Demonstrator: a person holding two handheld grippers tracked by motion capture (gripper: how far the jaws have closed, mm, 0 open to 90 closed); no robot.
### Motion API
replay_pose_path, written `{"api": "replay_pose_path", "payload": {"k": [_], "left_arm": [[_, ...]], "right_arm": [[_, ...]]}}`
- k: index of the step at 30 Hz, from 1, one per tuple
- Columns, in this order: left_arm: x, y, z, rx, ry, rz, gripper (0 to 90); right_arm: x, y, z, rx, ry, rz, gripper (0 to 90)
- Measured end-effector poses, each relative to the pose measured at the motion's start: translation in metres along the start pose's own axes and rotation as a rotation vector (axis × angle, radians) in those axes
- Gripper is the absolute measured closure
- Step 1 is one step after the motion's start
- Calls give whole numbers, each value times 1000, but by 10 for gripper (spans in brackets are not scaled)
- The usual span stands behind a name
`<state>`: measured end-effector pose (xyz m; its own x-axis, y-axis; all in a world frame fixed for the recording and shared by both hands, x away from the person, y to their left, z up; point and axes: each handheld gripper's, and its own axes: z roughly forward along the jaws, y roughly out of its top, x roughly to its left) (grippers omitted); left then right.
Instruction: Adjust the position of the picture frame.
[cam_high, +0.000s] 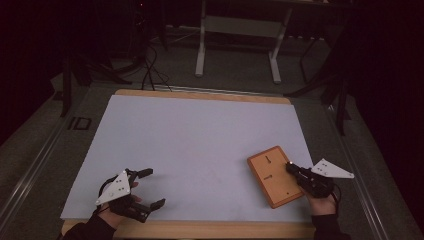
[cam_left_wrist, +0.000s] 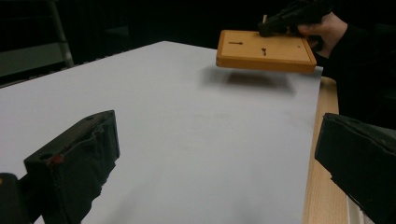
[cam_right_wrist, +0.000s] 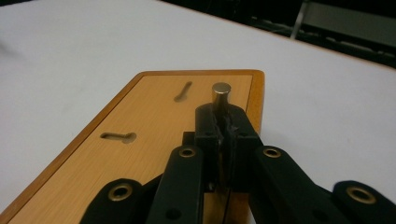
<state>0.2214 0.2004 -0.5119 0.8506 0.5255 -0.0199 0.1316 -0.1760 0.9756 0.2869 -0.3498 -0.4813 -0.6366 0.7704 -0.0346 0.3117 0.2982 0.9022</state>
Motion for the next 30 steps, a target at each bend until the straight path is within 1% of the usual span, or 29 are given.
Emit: {"api": "replay_pose_path", "payload": {"k": [1,2,4,6,7,9,11,12,14,20,27,29,30], "left_arm": [[0,0,0,-1,-1,0,4],[0,0,0,0,-1,1,4],[0,0,0,0,0,0,4],[0,0,0,2,-2,-2,4],[0,0,0,6,-4,0,3],[0,0,0,5,-4,1,4],[0,0,0,3,-4,1,4],[0,0,0,3,-4,1,4],[0,0,0,4,-5,1,4],[0,0,0,2,-5,7,4],[0,0,-1,-3,-4,10,4],[0,0,-1,-4,-5,10,4],[0,0,-1,-4,-5,10,4]], "right_arm": [[0,3,2,2,10,2,858],[0,6,3,-5,13,-6,858],[1,13,7,-3,27,-22,858],[2,17,9,-8,30,-31,858],[3,23,13,-16,47,-42,858],[5,30,18,-24,68,-53,858],[7,37,23,-27,83,-64,858],[7,37,23,-27,83,-64,858],[10,46,32,-35,106,-82,857],[18,62,51,-46,155,-107,858],[32,74,73,-66,211,-136,857],[37,76,80,-69,240,-142,858],[37,76,80,-69,240,-142,858]]}}
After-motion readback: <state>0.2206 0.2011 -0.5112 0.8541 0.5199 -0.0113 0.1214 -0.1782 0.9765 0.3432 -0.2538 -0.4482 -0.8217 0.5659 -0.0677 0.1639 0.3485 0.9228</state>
